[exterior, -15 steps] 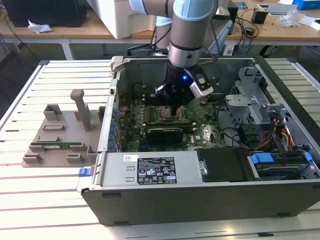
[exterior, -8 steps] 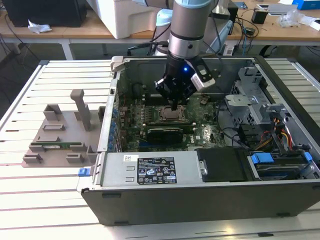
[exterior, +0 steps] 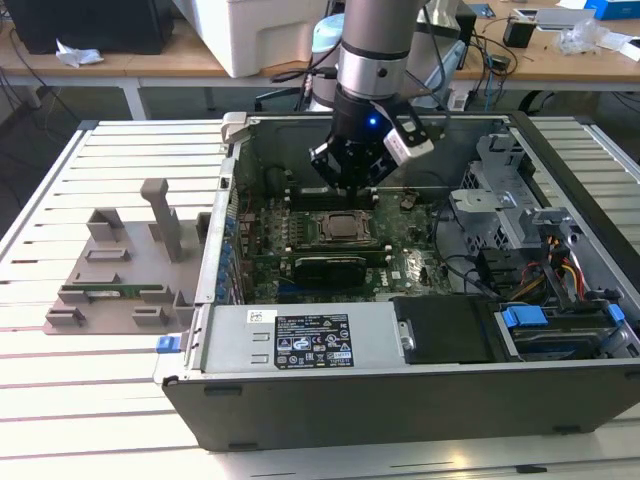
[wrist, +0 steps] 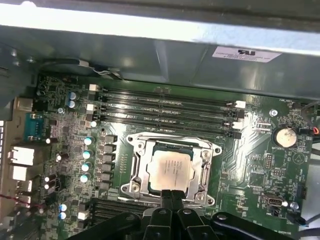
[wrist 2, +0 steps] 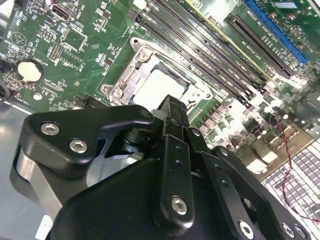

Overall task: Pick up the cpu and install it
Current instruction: 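Install the second cpu locking lever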

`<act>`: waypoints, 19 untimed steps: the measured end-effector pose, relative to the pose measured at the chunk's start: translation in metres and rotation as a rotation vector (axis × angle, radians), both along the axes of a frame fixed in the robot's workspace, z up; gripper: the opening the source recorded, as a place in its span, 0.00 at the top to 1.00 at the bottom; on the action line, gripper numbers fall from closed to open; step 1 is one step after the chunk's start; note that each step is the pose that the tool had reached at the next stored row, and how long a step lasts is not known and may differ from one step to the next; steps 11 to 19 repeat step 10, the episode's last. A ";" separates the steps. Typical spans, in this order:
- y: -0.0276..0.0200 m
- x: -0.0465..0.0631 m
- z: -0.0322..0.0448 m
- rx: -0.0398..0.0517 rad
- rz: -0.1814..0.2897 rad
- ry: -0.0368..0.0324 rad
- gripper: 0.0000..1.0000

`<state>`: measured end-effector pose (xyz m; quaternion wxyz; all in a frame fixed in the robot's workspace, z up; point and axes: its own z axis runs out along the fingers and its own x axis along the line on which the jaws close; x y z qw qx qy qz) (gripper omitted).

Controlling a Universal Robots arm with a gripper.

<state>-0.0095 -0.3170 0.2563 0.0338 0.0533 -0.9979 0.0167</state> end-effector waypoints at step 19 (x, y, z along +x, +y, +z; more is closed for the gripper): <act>0.0016 0.000 0.0176 -0.0075 0.000 0.0000 0.89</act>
